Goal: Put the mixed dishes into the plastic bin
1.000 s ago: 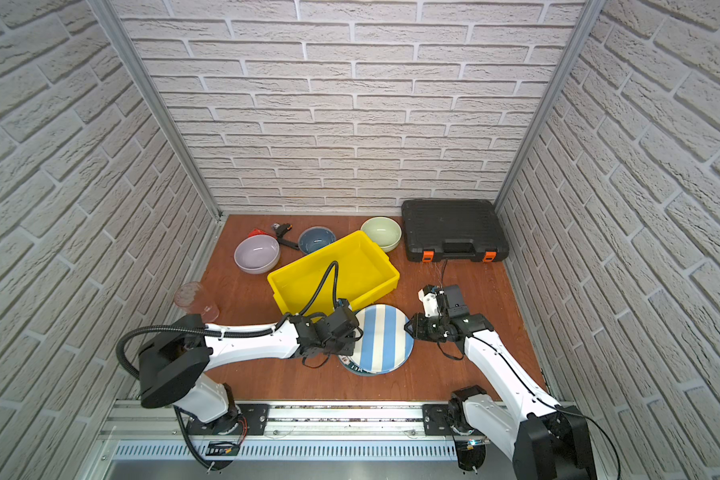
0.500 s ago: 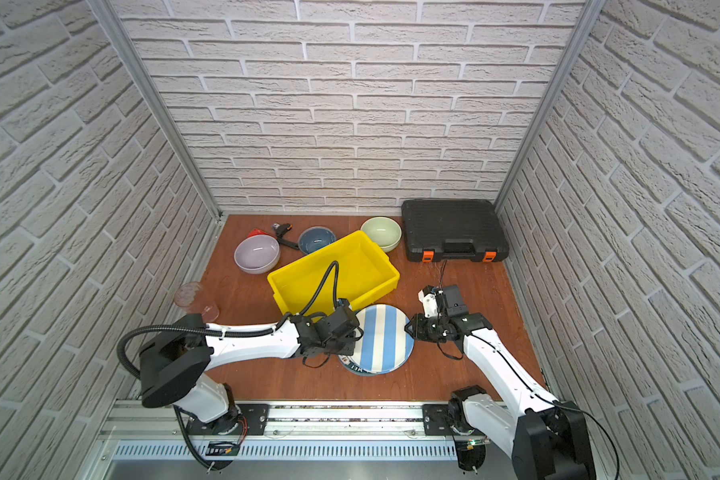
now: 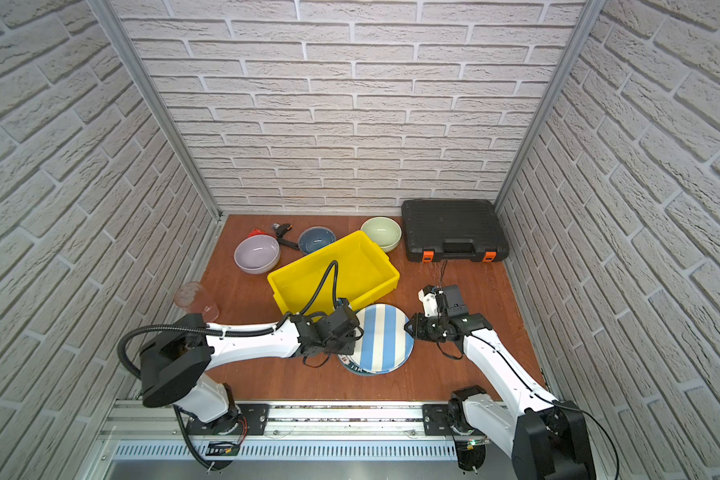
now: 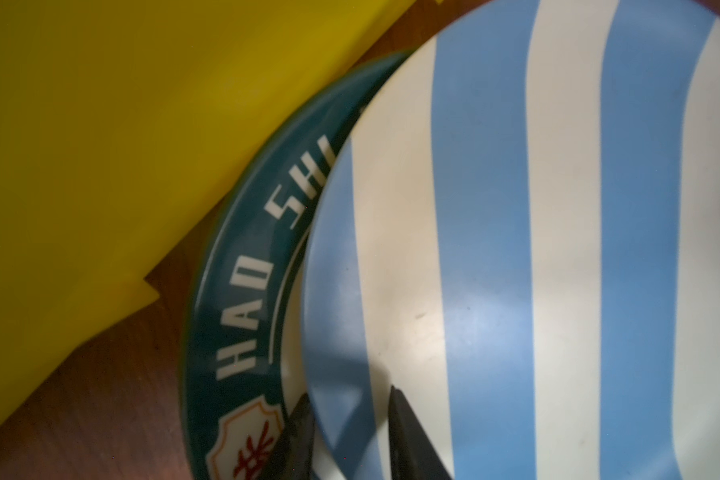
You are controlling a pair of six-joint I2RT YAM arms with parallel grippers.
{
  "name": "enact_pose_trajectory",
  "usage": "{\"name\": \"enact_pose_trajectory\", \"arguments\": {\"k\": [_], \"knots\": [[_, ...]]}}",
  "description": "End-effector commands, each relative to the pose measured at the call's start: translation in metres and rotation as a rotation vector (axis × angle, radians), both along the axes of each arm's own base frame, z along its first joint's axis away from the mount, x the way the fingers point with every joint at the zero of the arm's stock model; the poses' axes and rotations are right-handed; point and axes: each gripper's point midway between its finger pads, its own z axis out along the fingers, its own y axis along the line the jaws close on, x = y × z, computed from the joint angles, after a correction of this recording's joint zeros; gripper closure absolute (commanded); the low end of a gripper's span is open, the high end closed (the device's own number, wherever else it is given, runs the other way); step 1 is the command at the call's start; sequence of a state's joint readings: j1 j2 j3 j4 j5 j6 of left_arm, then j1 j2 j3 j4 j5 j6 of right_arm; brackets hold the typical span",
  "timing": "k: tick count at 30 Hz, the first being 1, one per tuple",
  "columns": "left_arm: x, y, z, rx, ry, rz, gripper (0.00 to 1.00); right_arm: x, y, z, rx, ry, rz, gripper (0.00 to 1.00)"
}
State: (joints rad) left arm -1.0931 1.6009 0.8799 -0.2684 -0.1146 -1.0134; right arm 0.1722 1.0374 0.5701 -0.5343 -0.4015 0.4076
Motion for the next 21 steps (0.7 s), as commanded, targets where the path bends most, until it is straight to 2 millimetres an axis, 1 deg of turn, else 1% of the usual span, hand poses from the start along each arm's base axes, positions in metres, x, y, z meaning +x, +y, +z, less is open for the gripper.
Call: {"name": "enact_pose_trajectory", "arguments": {"k": [1,7,12,17,21], "knots": [[0.001,0.002,-0.008,0.028,0.012,-0.010,0.68,0.000,0.014,-0.002,0.075,0.000,0.035,0.68],[0.001,-0.001,-0.010,0.025,0.016,-0.018,0.69,0.001,0.022,0.000,0.133,-0.005,0.033,0.69],[0.000,-0.003,-0.013,0.023,0.021,-0.027,0.70,0.000,0.026,-0.003,0.165,0.004,0.036,0.70],[-0.001,-0.005,-0.013,0.016,0.019,-0.037,0.70,0.001,0.032,0.006,0.210,-0.030,0.053,0.71],[-0.001,-0.006,-0.012,0.013,0.016,-0.043,0.70,0.002,0.032,0.012,0.210,-0.052,0.058,0.72]]}}
